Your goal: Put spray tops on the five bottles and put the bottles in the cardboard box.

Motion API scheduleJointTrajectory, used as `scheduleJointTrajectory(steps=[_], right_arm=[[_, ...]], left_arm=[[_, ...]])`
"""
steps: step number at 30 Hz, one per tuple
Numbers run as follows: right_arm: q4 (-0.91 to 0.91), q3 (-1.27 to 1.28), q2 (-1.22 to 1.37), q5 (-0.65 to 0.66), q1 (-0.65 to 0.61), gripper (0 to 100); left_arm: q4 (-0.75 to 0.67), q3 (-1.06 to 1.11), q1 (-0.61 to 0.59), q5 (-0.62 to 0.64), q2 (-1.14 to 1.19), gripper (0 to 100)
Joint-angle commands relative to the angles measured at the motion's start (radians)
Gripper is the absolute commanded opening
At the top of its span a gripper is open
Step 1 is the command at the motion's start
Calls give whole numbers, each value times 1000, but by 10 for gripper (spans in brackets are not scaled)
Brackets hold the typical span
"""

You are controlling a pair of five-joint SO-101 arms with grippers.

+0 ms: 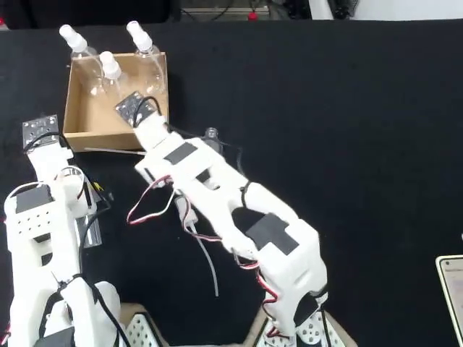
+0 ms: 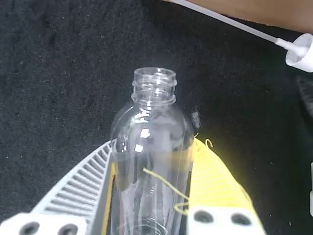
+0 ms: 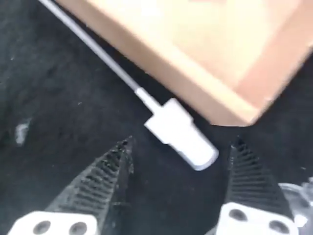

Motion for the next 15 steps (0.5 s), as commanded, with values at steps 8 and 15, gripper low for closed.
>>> scheduleJointTrajectory(steps=[8,15], right_arm=[[-31,41,-53,9,-44,289],[196,54,-134,11,-51,291]], left_arm=[[-18,-16,-10,0,-29,80],[-18,-15,-10,0,-29,80]])
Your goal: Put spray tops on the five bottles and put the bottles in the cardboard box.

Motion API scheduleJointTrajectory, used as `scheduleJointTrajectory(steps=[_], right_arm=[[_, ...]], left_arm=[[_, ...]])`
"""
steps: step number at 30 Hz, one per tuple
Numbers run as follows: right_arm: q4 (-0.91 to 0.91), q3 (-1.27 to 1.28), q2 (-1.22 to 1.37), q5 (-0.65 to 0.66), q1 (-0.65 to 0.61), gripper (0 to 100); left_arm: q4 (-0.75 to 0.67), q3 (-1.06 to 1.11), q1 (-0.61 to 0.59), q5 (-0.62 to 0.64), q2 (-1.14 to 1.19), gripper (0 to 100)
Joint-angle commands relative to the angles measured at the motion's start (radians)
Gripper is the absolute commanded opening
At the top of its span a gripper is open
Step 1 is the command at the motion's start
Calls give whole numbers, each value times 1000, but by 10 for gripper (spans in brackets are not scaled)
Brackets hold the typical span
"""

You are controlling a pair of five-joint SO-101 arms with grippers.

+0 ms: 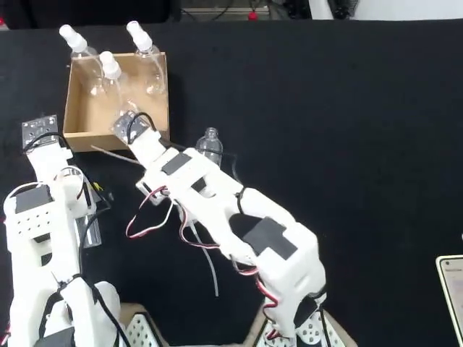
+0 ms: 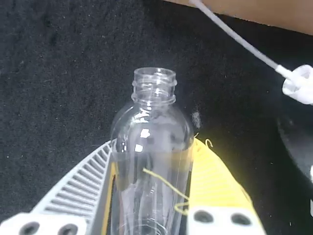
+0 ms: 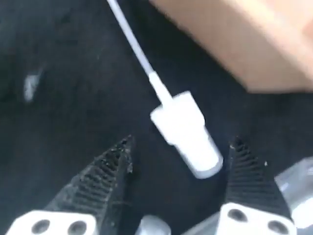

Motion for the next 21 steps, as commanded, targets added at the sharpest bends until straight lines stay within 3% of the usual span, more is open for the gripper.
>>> scheduleJointTrajectory(steps=[1,7,12,14,21], right_arm=[[121,-1,-128,8,-15,292],[232,-4,-239,9,-12,294],[9,38,-200,15,-14,294],[-68,51,-160,75,-14,290],[-173,51,-33,161,-9,290]], left_arm=[[-18,-15,-8,0,-29,80],[-18,-15,-8,0,-29,80],[-18,-15,-8,0,-29,80],[-18,-15,-8,0,-29,80],[-18,-15,-8,0,-29,80]])
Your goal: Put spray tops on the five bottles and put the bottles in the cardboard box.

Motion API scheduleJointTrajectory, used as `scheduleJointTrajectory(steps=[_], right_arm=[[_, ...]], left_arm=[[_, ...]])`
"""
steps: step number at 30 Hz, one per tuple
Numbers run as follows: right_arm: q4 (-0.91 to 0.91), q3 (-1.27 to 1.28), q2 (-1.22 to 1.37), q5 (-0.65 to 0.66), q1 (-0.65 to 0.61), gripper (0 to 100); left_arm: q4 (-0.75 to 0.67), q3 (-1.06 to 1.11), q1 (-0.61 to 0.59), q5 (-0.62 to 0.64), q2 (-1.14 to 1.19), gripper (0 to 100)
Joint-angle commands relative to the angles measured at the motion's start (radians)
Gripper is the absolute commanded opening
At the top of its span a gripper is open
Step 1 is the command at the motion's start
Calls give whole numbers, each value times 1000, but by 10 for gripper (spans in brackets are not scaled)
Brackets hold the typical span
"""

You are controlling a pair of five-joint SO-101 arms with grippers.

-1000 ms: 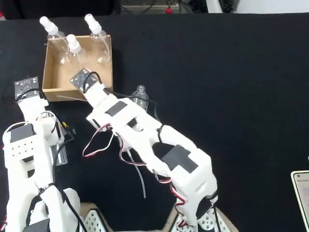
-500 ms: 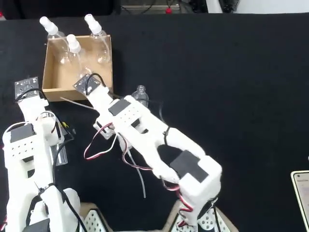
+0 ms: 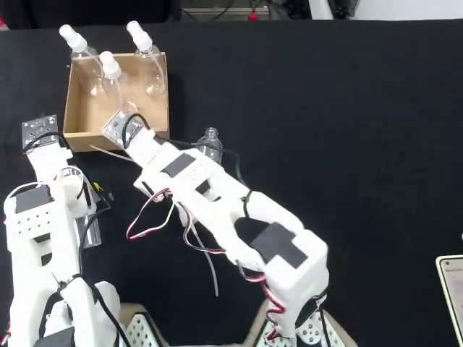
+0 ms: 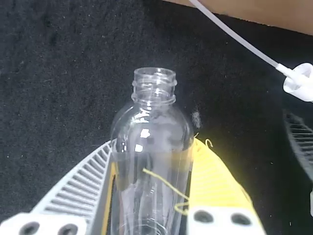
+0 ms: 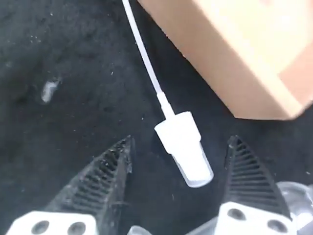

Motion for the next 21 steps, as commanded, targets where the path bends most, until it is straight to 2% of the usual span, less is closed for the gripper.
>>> scheduleJointTrajectory(steps=[1,4,8,9,11,14,19,21], right_arm=[[-57,-7,27,15,-8,289],[-38,-22,39,15,-8,259],[51,-59,27,15,-8,29],[68,-62,19,15,-8,5],[121,-58,-7,11,-8,34],[204,-13,-90,9,-23,13],[212,157,-344,25,-43,11],[218,205,-449,74,-38,11]], left_arm=[[-18,-15,-8,0,-29,80],[-18,-15,-8,0,-29,80],[-18,-13,-8,0,-29,80],[-18,-13,-8,0,-29,80],[-18,-13,-8,0,-29,80],[-18,-13,-8,0,-29,80],[-18,-13,-10,0,-29,80],[-18,-13,-10,0,-29,80]])
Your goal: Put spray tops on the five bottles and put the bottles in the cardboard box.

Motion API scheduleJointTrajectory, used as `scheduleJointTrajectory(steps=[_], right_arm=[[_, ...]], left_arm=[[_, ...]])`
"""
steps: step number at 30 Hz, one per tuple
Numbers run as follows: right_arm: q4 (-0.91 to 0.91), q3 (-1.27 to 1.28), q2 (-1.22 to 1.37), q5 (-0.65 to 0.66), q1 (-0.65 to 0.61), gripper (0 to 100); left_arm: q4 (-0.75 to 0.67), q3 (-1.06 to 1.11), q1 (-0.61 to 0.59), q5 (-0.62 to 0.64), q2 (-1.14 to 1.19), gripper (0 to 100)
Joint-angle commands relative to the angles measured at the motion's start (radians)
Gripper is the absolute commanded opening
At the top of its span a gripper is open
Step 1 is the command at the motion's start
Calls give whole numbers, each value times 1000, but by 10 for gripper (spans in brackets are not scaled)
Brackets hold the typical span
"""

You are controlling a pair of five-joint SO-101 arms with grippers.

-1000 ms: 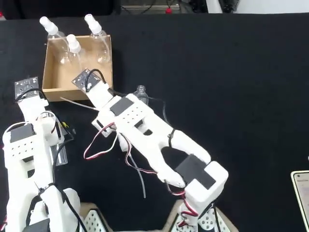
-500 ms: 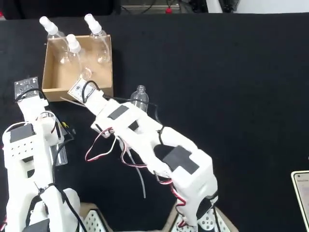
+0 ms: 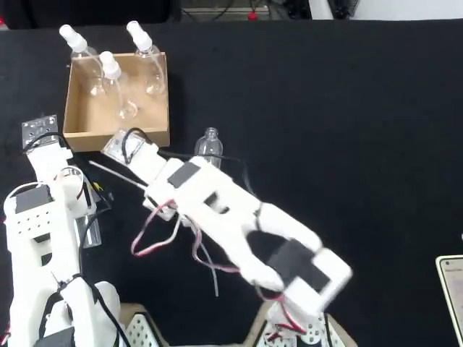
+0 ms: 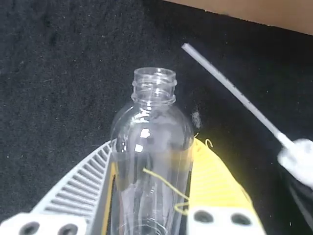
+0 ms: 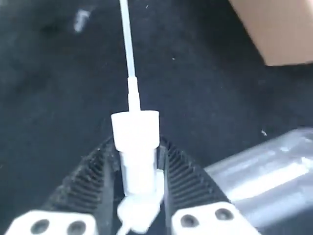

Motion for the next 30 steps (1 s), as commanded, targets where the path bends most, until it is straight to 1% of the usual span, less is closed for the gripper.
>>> scheduleJointTrajectory(steps=[1,3,6,11,14,18,20,21,24,26,27,30], right_arm=[[15,59,-236,77,6,11],[17,97,-321,112,44,11],[29,133,-412,137,157,11],[176,130,-504,206,410,11],[282,116,-564,224,563,11],[405,166,-596,285,763,11],[394,236,-596,376,844,11],[367,283,-596,448,875,11],[245,433,-604,712,918,11],[170,518,-604,847,928,11],[143,553,-604,901,931,11],[78,611,-604,1002,931,12]], left_arm=[[-18,-15,-10,0,-29,80],[-18,-15,-10,0,-29,80],[-18,-13,-10,0,-29,80],[-18,-13,-10,0,-29,80],[-18,-15,-10,0,-29,80],[-18,-15,-10,3,-29,80],[-18,-13,-10,6,-29,80],[-18,-13,-8,6,-29,80],[-18,-13,-8,8,-29,80],[-18,-13,-8,8,-29,80],[-18,-12,-8,8,-29,80],[-18,-12,-8,8,-29,80]])
